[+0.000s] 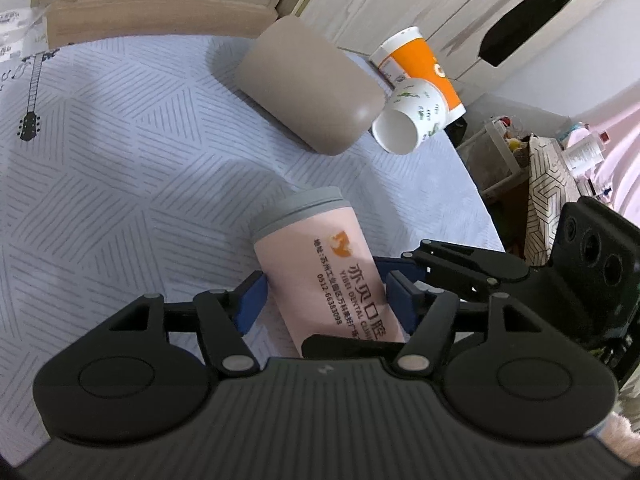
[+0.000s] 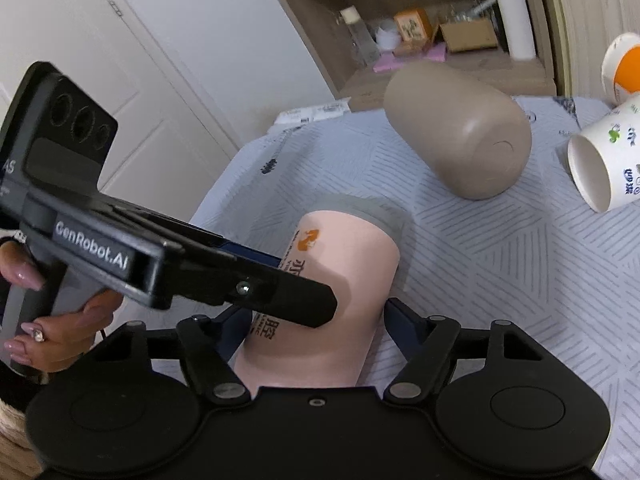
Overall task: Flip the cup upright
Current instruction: 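Rotate the pink cup upright with the left gripper while the right gripper supports its side, then lower the upright pink cup onto the cloth and open the left gripper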
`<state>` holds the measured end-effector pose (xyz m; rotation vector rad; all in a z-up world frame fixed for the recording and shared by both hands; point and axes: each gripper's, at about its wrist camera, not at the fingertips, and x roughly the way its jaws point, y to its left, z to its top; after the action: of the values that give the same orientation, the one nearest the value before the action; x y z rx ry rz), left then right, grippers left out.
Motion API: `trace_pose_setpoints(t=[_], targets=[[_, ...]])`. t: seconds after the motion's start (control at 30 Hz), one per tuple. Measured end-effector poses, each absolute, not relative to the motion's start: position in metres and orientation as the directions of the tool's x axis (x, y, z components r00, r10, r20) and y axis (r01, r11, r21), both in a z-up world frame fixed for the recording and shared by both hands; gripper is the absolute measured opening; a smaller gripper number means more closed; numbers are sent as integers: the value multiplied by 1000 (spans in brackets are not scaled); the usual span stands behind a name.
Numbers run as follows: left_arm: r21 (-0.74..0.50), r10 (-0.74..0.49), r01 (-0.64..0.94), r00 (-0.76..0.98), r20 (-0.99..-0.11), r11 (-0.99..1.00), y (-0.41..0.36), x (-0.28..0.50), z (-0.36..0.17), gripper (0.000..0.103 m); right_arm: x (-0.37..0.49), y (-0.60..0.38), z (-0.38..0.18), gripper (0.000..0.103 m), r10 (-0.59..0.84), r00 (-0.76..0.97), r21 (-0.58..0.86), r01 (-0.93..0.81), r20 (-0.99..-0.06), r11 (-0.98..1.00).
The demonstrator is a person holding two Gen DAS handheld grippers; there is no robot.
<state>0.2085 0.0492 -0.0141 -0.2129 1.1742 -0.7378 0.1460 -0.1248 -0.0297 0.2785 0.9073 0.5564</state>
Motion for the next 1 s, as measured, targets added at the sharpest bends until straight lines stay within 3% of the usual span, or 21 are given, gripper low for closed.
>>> trace_pose_setpoints(t=[0.13,0.33,0.53,1.0], targets=[[-480,-625,457,244,-742,748,52,187,-7,64,130,-122,-26,77,562,526,411,-385,-639,827],[-282,-576,586,405,-710,759,50,137,23,59,104,-127,-12,76,637,560,364,-529,-529,767],[-250,-584,595,471,-661,764,55,116,35,54,90,-117,-4,69,584,629,215,-564,-513,797],[-137,-544,577,628,-556,805,64,99,32,55,89,-86,-9,68,487,755,-17,-549,-439,836]])
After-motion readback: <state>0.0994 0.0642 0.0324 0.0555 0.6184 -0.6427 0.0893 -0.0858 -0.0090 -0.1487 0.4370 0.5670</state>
